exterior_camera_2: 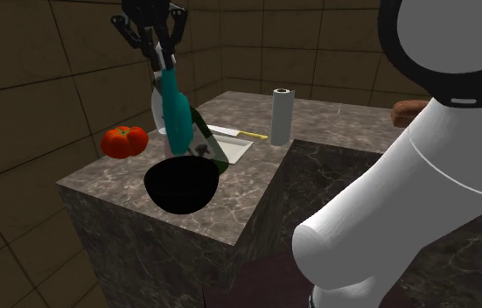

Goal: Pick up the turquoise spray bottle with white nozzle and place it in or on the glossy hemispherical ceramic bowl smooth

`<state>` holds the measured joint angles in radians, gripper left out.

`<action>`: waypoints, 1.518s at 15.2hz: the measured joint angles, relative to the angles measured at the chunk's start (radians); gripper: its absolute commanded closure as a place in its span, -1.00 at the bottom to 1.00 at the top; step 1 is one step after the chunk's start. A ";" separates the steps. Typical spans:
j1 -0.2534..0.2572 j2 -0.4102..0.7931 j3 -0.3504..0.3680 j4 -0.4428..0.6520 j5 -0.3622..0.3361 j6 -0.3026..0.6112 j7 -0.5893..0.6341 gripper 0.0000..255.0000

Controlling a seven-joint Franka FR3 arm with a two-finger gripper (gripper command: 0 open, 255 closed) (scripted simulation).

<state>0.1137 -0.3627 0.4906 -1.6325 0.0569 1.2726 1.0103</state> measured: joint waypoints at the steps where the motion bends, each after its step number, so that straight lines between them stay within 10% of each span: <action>1: 0.001 -0.004 -0.001 -0.017 0.001 0.013 -0.002 1.00; 17: 0.014 -0.074 -0.011 -0.220 0.027 0.151 -0.014 1.00; 18: 0.014 -0.074 -0.011 -0.220 0.027 0.152 -0.014 -1.00; 23: 0.014 -0.074 -0.011 -0.220 0.027 0.152 -0.014 -1.00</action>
<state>0.1281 -0.4366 0.4796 -1.8520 0.0834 1.4243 0.9967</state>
